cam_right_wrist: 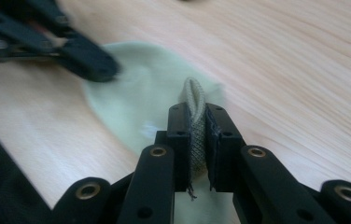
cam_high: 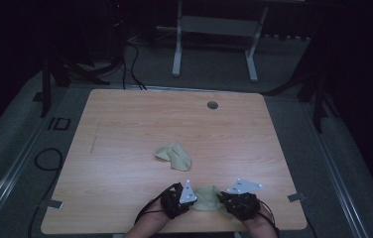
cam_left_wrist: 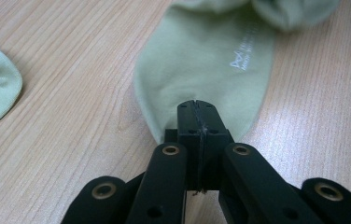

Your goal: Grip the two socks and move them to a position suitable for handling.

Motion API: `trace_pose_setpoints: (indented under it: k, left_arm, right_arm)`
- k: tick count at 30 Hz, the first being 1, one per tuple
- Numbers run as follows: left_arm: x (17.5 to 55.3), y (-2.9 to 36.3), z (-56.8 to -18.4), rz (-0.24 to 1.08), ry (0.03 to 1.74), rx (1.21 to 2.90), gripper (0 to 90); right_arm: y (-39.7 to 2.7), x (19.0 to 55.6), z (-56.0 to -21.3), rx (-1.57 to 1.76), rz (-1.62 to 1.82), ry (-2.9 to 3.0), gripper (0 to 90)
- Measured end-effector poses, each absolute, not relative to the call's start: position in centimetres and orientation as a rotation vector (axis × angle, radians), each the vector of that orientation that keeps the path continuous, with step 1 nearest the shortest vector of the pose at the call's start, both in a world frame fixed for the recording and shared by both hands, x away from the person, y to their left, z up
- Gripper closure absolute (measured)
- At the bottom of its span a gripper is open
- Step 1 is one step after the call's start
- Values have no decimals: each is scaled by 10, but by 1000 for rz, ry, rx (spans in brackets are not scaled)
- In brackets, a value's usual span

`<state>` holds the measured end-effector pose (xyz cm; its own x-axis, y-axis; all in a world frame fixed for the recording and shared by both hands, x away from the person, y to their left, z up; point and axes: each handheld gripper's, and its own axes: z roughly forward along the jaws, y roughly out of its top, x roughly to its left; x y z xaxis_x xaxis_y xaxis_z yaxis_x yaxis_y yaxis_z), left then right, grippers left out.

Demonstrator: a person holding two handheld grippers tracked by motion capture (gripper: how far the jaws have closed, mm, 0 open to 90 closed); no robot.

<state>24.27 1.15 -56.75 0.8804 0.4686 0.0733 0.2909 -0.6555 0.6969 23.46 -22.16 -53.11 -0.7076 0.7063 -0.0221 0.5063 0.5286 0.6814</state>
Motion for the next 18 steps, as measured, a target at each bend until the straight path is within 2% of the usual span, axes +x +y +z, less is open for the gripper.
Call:
trace_pose_setpoints:
  k: [10, 14, 17, 18]
  left_arm:
    - [245, 12, -567, 302, 531, 2337, 893]
    - [246, 12, -566, 303, 527, 2342, 893]
    - [246, 11, -566, 304, 529, 2343, 893]
    - [246, 11, -566, 304, 529, 2343, 893]
  right_arm:
    - [-270, 248, -529, 1165, 909, 2372, 786]
    - [-281, 251, -529, 1206, 890, 2348, 712]
    - [-283, 249, -526, 1194, 899, 2333, 760]
    - [-283, 248, -524, 1192, 908, 2326, 808]
